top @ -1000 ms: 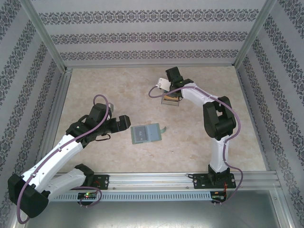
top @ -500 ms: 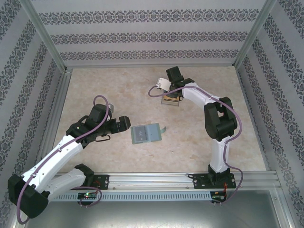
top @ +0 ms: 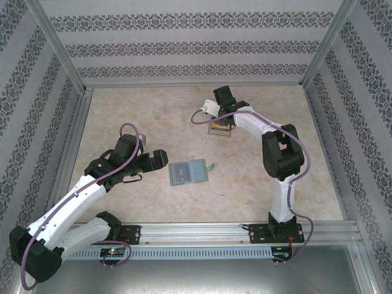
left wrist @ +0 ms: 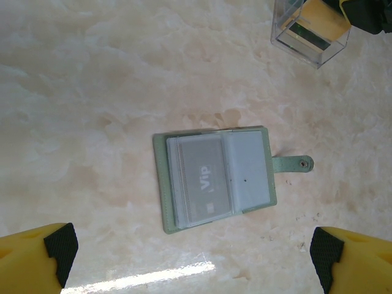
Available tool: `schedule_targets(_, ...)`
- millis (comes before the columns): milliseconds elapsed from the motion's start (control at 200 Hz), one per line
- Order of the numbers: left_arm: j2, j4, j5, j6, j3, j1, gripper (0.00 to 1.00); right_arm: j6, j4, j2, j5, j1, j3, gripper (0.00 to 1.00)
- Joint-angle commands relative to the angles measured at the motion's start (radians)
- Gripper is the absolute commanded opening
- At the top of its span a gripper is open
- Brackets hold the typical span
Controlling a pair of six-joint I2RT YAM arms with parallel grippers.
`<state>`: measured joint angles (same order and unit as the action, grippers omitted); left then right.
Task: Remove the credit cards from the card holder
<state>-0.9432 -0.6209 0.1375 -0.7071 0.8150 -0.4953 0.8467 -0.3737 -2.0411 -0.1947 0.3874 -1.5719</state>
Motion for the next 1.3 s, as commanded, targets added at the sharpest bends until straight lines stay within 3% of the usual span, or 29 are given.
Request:
schedule_targets(0,0.006,-0.007,0.001,0.000,0.000,0.015,0.99,-0.026,-0.002,-0.036,-0.022,-0.014,-0.020,0.39)
schedule_targets(824,0.021,-0.018,-0.006,-0.003,-0.004,0.016,0.99,-0.082,0.047,-0.067,-0.102,-0.028,-0.056,0.39)
schedule_targets(1299,0.030,-0.008,0.004,-0.004,-0.015,0.016,0.99,-0.141,0.040,0.045,-0.116,-0.009,-0.032,0.43)
